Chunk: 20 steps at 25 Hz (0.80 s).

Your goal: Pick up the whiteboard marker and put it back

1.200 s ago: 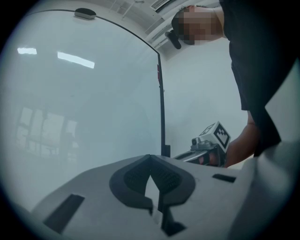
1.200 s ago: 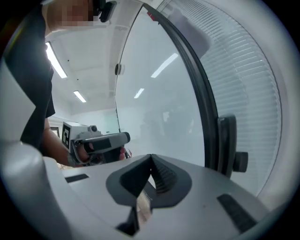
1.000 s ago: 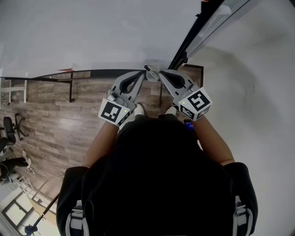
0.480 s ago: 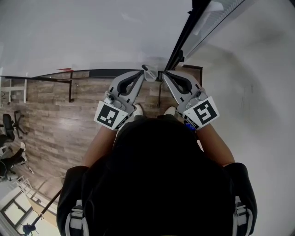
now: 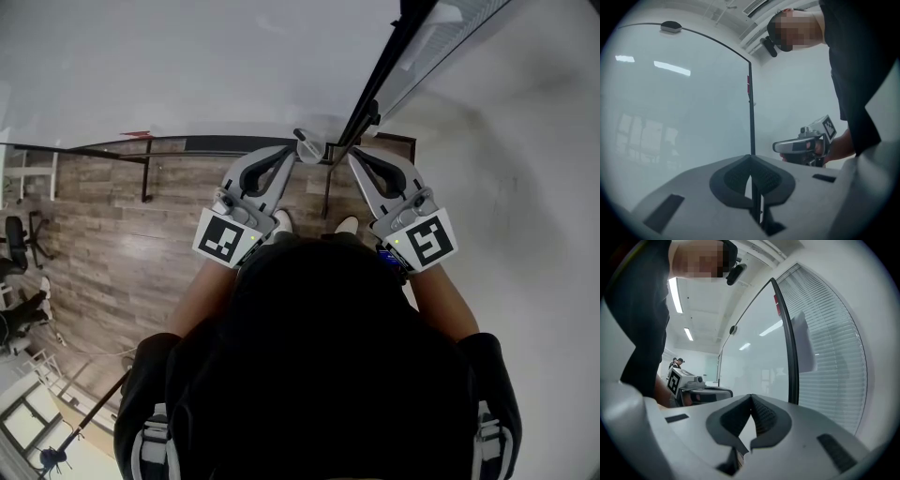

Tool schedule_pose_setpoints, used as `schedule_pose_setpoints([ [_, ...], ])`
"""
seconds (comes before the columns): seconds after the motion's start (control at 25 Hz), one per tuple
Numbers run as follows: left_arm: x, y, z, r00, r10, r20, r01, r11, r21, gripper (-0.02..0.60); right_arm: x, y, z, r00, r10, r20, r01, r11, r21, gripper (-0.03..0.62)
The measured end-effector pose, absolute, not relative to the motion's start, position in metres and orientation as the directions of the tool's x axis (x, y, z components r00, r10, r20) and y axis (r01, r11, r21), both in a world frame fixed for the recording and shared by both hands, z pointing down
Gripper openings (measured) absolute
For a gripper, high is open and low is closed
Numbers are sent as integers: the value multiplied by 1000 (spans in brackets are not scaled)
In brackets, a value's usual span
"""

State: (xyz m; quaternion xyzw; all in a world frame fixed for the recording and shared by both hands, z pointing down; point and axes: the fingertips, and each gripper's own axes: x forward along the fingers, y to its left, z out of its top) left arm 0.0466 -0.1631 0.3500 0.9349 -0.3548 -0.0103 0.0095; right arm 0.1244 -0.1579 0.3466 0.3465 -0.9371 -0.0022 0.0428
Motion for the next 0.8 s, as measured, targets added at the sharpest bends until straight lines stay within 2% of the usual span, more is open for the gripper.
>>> schedule_pose_setpoints([
  [0.8,40,-159,359,741,-672,-8,-672,-741,5,5,129,-162,355,-732,-677,72,-680,733,-17,0],
])
